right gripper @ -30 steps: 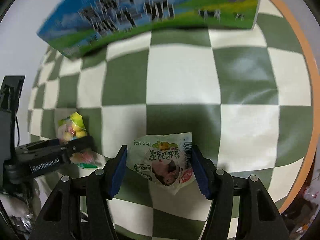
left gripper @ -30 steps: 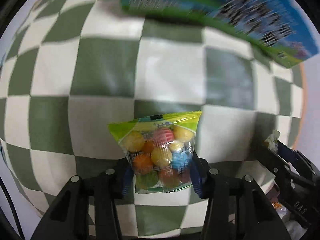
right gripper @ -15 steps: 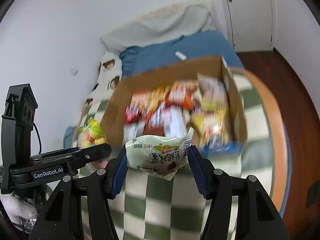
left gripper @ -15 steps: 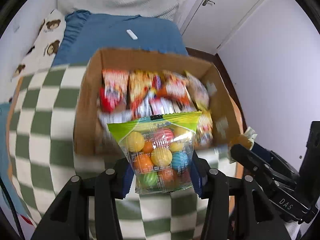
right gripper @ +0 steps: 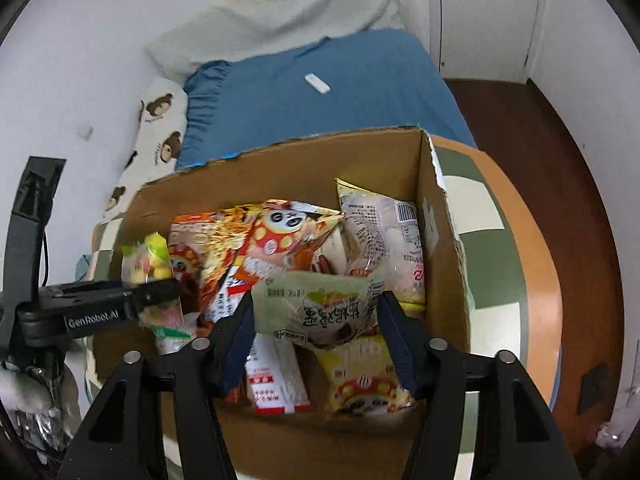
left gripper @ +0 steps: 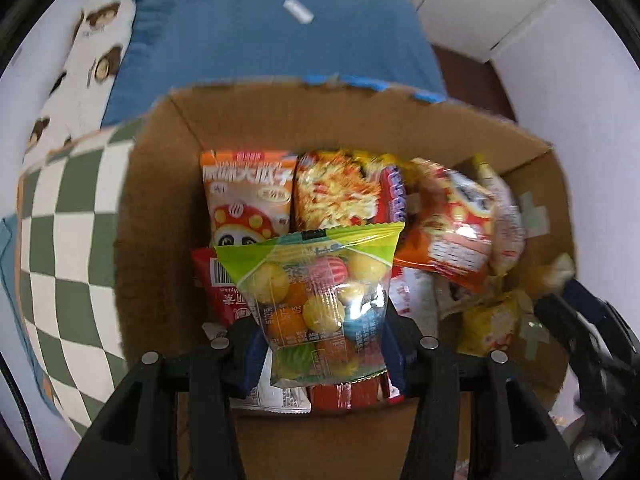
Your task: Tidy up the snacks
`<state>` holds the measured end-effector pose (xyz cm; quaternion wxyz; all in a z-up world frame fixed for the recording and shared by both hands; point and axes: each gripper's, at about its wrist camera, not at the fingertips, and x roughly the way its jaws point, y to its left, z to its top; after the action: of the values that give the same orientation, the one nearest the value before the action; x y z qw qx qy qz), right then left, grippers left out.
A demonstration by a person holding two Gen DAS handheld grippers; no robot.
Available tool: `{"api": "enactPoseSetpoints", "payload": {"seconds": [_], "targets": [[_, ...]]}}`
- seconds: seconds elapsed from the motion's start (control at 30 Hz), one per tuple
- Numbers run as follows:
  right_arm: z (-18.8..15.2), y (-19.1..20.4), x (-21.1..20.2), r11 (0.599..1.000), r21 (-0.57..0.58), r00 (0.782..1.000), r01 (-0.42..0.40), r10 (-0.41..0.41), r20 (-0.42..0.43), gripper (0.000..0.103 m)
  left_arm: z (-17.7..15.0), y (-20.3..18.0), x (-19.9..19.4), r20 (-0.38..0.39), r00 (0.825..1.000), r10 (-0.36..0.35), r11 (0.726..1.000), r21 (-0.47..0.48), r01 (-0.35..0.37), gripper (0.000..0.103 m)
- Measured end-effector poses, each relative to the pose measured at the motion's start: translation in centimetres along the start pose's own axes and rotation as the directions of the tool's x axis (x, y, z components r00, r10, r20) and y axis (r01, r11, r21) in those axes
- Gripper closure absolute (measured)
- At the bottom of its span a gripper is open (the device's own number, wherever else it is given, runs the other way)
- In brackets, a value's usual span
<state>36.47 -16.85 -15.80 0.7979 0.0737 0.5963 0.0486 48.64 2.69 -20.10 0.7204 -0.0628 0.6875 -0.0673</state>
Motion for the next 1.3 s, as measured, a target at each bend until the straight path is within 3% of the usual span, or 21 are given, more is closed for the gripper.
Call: {"api": "enactPoseSetpoints", "payload": {"seconds": [0.07,0.1,0.17,0.5,0.9,1.03,1.3], "targets": [[0.7,0.2,0.7,0.999,-0.004,0.999,0.036,-0.036,-0.013,0.001,0.3,-0.1,0.4,0.008,1.0,0.009,1.0,0.003,-0.009,0.049],[0.9,0.3,0.9,0.999,-0.01,0.999,0.051,-0.051,-0.017,0.001,0.3,-0.2,0.2,0.02,1.0,0.008,1.0,0.004,-0.008,0.033],[1.2,0.7,1.2,0.997,-0.031,0.996,0.077,-0.078,-0.033,0.001,0.4,-0.3,-0.1,0.033,0.999,0.003,1.0,0.008,-0.003,0.011],[0.6,0.8,1.8,0.983,-0.052,0.982,0.177,-0.18,-0.055,0.001,-0.7,-0.3,-2.2,0.104,0.993,0.06,0.998,0.009,-0.061,0.008],[-1.0,1.2,-1.1,0.985,-0.037,0.986,0.168,-0.168,-0.002,0.001,-2.8,-0.5,-5.6,0.197,0.977,0.084,0.996,0.013,-0.088,0.008],[-2.2,1.7,-3.6,0.984,-0.044,0.984,0.171,-0.168,0.058,0.001,-4.5,-0.7,-7.7,0.26,0.961,0.096,0.994,0.018,-0.104,0.008],[-5.8,3.0,-9.5,0.983,-0.056,0.967,0.176,-0.162,0.197,0.001,-10.2,-1.0,-12.8,0.4,0.912,0.093,0.995,0.003,-0.102,0.008]]}}
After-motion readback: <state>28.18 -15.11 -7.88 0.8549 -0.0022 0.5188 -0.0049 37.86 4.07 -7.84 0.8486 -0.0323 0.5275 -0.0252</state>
